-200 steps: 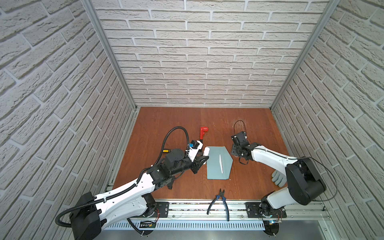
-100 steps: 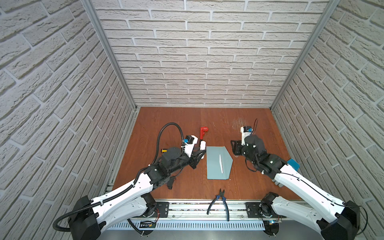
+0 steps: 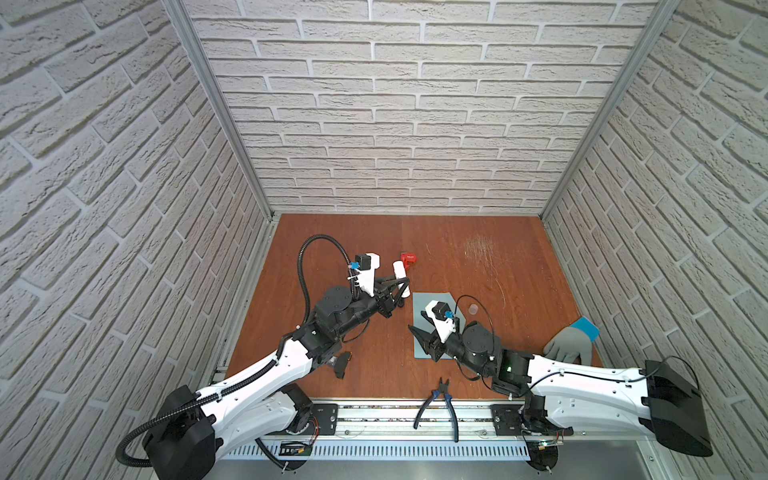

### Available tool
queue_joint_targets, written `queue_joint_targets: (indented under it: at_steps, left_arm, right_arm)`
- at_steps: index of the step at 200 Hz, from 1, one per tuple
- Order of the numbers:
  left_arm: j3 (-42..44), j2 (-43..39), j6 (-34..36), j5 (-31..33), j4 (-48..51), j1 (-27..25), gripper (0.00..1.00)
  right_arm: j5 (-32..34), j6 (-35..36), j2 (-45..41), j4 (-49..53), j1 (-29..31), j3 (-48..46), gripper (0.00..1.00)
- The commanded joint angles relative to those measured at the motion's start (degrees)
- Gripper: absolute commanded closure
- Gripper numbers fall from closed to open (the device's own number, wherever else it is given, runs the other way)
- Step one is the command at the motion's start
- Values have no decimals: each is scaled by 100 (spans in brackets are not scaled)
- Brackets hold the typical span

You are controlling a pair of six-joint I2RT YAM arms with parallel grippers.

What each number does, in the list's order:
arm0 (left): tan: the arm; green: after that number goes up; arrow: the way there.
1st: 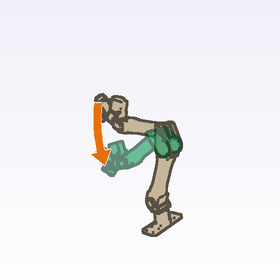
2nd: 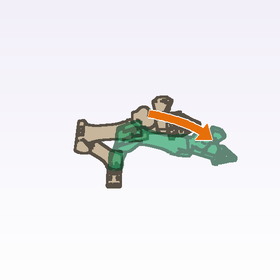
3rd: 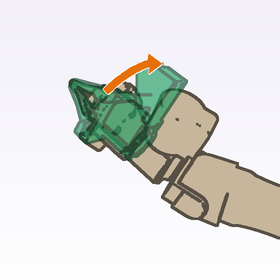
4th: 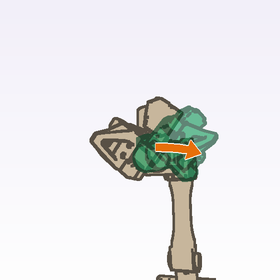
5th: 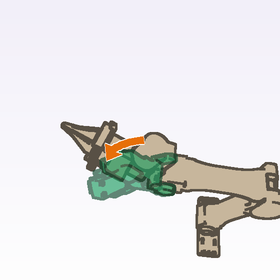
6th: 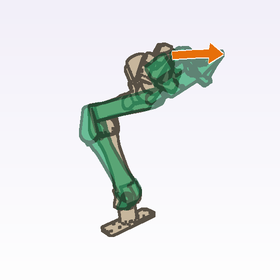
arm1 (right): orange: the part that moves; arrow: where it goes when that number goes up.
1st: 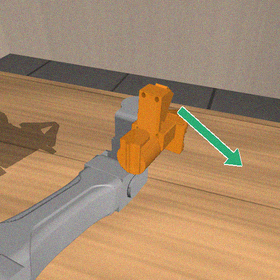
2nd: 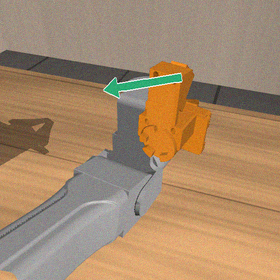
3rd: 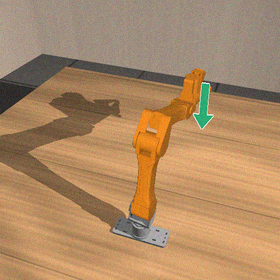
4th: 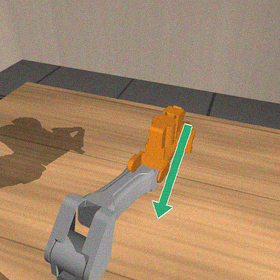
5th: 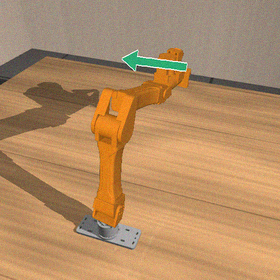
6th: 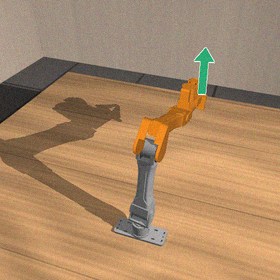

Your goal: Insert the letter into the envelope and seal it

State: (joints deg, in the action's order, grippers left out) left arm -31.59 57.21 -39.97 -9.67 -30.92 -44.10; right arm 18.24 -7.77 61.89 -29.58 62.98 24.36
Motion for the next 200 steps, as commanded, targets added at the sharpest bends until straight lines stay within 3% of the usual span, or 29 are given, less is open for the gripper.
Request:
queue_joint_targets:
  at_steps: [1,82,113,151,184,200]
  left_arm:
    - [74,24,-60,-94,-824,-138,100]
    - [109,255,68,9,-1114,-380,100]
    - [118,308,106,7,-1153,-417,100]
    - [144,308,113,8,-1180,-425,100]
    - [188,316,108,-8,-1180,-433,100]
    - [223,317,106,9,-1214,-446,100]
  right_arm:
    - [533,556,242,-1649,182,-106,44]
    - [1578,1226,706,-2783,382,-116,42]
    - [1530,1425,805,-2869,390,-45,48]
    - [1593,1433,964,-2947,399,21,62]
    - [1623,1447,1009,-3097,408,34,62]
    - [1613,1436,1025,-3110,417,58,56]
